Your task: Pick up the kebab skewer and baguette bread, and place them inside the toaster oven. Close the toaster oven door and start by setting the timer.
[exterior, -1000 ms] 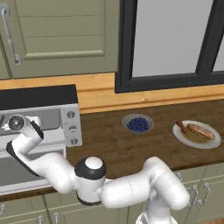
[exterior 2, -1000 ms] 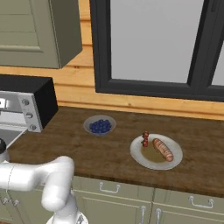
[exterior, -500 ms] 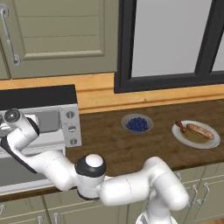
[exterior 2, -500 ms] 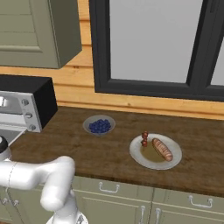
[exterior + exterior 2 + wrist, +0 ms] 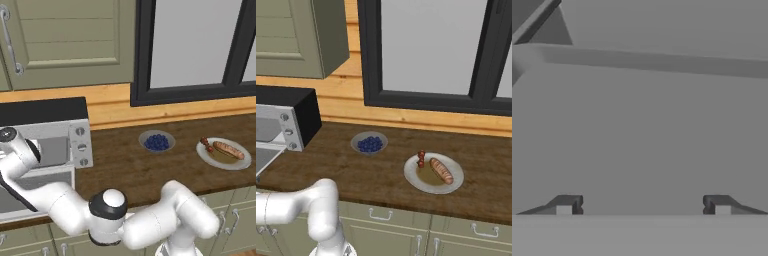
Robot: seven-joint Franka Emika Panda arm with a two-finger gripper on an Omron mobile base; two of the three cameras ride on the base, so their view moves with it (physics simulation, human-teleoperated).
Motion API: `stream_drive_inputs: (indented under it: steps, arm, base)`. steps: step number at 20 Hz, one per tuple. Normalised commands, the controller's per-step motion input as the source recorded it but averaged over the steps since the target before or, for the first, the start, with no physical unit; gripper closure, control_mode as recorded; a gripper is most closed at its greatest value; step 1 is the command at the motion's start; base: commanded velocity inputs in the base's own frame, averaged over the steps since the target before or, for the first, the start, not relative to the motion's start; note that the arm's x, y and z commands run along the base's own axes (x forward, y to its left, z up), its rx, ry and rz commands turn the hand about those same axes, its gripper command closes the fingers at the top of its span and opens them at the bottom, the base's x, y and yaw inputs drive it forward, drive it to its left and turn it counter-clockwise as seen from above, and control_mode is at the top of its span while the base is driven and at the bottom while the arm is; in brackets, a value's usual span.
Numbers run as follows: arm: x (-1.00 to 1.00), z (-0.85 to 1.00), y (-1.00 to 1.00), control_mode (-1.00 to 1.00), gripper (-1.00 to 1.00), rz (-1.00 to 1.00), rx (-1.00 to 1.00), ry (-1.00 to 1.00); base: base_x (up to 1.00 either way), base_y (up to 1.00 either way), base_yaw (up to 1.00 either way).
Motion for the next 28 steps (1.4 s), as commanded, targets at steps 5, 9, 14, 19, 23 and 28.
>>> stream_drive_inputs:
  steps: [5,9,14,19,23,28]
  arm:
    - [-1.0,-1.0,0.0,-1.0,-1.0,0.0,0.02,0.15]
    - [-1.0,-0.99,0.0,-1.0,-1.0,0.0,0.05,0.12]
    - [-1.0,0.02,-0.52,-1.0,-1.0,0.0,0.23,-0.29]
    - [-0.77,0.78,-1.0,-1.0,-1.0,-0.08,0.36,-0.23]
    - [-0.37,0.48,-1.0,-1.0,-1.0,-0.16,0.34,-0.03]
    - [-0.24,0.31,-1.0,-1.0,-1.0,-0.19,0.3,0.0]
  base:
    - [0.0,0.0,0.0]
    - [0.0,0.0,0.0]
    - [0.0,0.0,0.0]
    - [0.0,0.0,0.0]
    - [0.0,0.0,0.0]
    - [0.0,0.0,0.0]
